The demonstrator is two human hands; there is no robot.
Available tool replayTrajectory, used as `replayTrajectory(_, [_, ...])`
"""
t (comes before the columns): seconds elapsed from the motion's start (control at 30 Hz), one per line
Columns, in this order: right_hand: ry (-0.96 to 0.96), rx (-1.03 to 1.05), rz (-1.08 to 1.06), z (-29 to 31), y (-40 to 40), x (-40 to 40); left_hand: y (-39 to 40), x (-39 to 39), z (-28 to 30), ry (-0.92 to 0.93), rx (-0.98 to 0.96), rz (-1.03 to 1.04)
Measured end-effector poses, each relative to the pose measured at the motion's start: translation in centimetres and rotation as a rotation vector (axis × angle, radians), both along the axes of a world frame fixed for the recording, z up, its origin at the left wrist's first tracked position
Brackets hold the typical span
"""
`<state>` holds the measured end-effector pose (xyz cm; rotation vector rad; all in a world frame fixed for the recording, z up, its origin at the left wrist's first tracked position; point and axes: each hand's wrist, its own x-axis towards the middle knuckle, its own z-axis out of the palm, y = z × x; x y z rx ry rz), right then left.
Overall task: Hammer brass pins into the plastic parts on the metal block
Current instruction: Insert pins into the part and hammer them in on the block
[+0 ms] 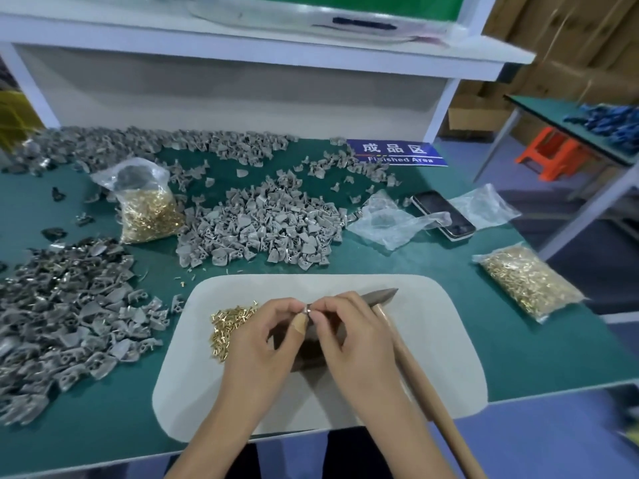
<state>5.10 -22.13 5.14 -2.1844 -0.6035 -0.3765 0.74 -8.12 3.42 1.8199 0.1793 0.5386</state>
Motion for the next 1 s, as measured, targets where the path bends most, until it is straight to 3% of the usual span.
replayTrajectory(0.2, [-0.034, 0.008, 0.063, 0.0, -0.4, 0.4, 0.4, -0.3, 0.3, 0.011, 0.001, -0.013])
replayTrajectory(0.4, [0.157, 0.264, 0.062, -0.6, 0.4, 1.1, 0.5, 0.7, -0.2, 0.013, 0.019, 0.001])
replayTrajectory(0.6, [0.189, 0.204, 0.063, -0.7, 0.0, 3.0, 0.3, 1.6, -0.3, 0.014, 0.002, -0.024])
replayTrajectory(1.0, [0.38, 0.379, 0.165, -0.1, -0.4, 3.4, 0.4, 2.0, -0.2, 0.003, -0.043, -0.078])
